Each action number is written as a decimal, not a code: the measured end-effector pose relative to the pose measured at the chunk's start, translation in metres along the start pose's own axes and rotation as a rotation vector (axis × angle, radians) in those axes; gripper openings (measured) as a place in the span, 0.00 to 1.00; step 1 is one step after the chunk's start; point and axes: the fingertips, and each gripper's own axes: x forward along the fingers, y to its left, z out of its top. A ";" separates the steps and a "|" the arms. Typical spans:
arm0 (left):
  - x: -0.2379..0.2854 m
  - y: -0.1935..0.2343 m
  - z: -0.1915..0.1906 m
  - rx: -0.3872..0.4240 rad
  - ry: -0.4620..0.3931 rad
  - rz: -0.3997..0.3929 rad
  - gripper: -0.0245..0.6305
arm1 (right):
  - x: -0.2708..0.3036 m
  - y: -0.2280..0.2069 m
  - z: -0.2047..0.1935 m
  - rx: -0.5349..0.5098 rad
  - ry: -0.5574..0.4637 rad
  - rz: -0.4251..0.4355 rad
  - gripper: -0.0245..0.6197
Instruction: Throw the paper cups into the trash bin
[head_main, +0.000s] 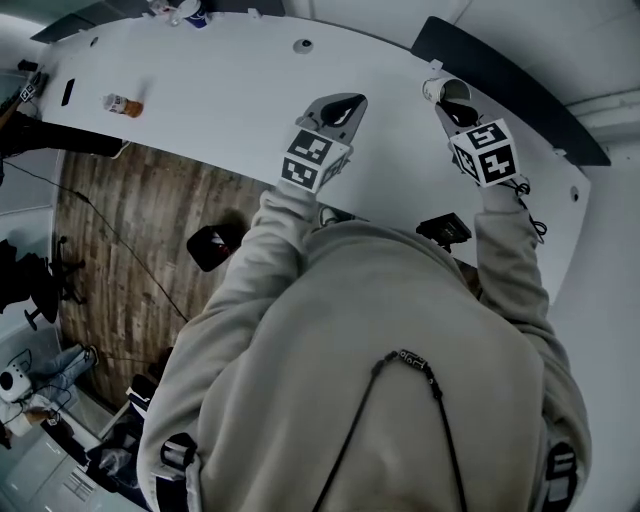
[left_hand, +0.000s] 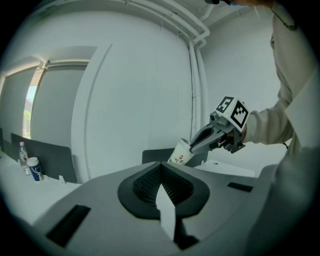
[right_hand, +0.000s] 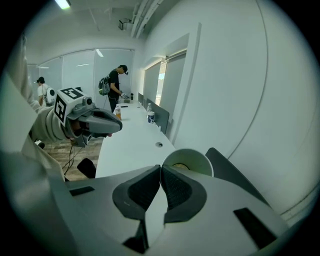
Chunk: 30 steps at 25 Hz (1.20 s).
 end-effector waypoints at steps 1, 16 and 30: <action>-0.002 -0.002 0.000 0.006 0.002 0.011 0.04 | 0.001 0.002 0.000 -0.014 0.000 0.011 0.09; -0.104 0.038 -0.044 -0.067 0.079 0.370 0.04 | 0.085 0.070 0.043 -0.210 -0.059 0.307 0.09; -0.351 0.093 -0.105 -0.181 0.051 0.779 0.04 | 0.137 0.318 0.125 -0.506 -0.110 0.629 0.09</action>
